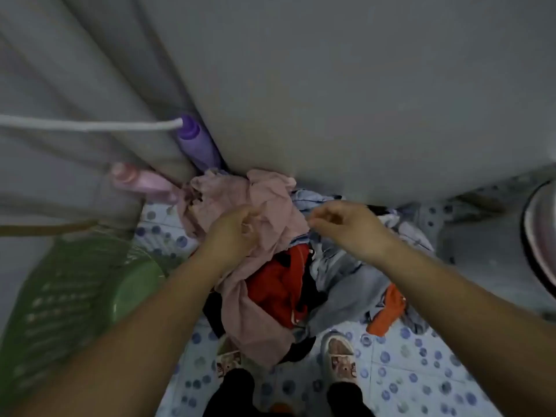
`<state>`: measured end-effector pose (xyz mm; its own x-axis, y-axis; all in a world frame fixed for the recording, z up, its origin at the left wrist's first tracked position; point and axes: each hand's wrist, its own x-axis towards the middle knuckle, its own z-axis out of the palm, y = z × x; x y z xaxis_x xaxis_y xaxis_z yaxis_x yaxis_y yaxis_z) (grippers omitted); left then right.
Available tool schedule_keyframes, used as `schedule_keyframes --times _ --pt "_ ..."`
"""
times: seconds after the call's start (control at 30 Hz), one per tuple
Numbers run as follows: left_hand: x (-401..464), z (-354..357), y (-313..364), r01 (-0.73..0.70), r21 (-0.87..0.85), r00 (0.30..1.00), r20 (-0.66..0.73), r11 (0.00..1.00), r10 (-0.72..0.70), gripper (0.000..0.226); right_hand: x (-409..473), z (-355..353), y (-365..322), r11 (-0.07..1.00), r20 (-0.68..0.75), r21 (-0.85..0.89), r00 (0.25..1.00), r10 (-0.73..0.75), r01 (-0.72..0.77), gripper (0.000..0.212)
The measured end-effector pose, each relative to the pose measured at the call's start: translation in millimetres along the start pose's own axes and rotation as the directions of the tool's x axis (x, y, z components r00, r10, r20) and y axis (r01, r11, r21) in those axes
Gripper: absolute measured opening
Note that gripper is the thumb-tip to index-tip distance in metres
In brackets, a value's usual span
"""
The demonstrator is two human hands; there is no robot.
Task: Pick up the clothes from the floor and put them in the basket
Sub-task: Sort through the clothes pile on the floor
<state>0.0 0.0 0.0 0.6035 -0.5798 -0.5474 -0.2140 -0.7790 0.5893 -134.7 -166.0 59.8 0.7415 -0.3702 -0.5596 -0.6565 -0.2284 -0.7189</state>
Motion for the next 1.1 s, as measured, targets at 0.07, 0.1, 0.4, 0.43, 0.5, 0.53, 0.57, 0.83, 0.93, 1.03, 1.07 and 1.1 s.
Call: schedule_keyframes --times 0.07,0.1,0.4,0.43,0.5,0.53,0.57,0.83,0.93,1.03,1.07,1.1 --pt "20.9 17.5 -17.1 -0.027 0.053 1.000 0.002 0.998 0.027 0.049 32.8 22.5 17.5 0.988 0.021 -0.153 0.999 -0.029 0.032 0.025" --pt "39.3 31.7 -36.3 -0.017 0.080 1.000 -0.005 0.997 0.017 0.052 59.0 40.9 32.0 0.967 0.035 -0.248 0.998 -0.045 0.052 0.031" --pt "121.1 81.1 -88.4 -0.092 0.073 0.988 -0.121 0.993 0.101 0.069 188.0 125.7 95.5 0.747 -0.325 -0.659 0.929 -0.177 -0.088 0.079" --pt "125.6 85.3 -93.6 -0.095 0.054 0.985 -0.140 0.994 0.101 0.078 196.2 130.0 100.5 0.761 -0.374 -0.634 0.915 -0.149 -0.135 0.082" --pt "133.8 90.4 -105.6 -0.123 0.002 0.975 -0.186 0.992 0.121 0.095 209.4 135.3 106.4 0.765 -0.388 -0.620 0.916 -0.105 -0.175 0.068" --pt "135.1 91.2 -108.8 -0.122 -0.018 0.977 -0.180 0.992 0.117 0.097 212.5 134.9 107.2 0.766 -0.365 -0.623 0.925 -0.106 -0.158 0.055" --pt "133.1 91.4 -110.9 -0.122 -0.025 0.977 -0.178 0.992 0.115 0.098 212.5 134.6 106.3 0.774 -0.354 -0.622 0.924 -0.143 -0.119 0.045" --pt "78.1 89.4 -118.7 -0.182 0.036 0.946 -0.268 0.983 0.185 0.133 138.8 131.3 54.8 0.912 -0.416 -0.063 0.820 -0.393 0.405 0.028" --pt "47.9 88.7 -125.4 -0.135 0.039 0.947 -0.289 0.990 0.141 0.141 93.9 128.3 21.1 0.790 -0.455 0.202 0.770 -0.448 0.579 0.031" --pt "24.9 89.1 -132.4 -0.110 0.008 0.926 -0.363 0.994 0.105 0.139 52.2 122.5 -9.0 0.670 -0.499 0.288 0.704 -0.505 0.684 0.021" --pt "16.8 90.8 -132.7 -0.099 -0.006 0.913 -0.397 0.995 0.089 0.137 38.3 120.5 -18.3 0.625 -0.501 0.330 0.693 -0.519 0.707 0.019" --pt "9.5 93.9 -133.7 -0.078 -0.023 0.903 -0.425 0.997 0.061 0.134 25.5 119.1 -26.6 0.574 -0.496 0.379 0.683 -0.536 0.726 0.019"
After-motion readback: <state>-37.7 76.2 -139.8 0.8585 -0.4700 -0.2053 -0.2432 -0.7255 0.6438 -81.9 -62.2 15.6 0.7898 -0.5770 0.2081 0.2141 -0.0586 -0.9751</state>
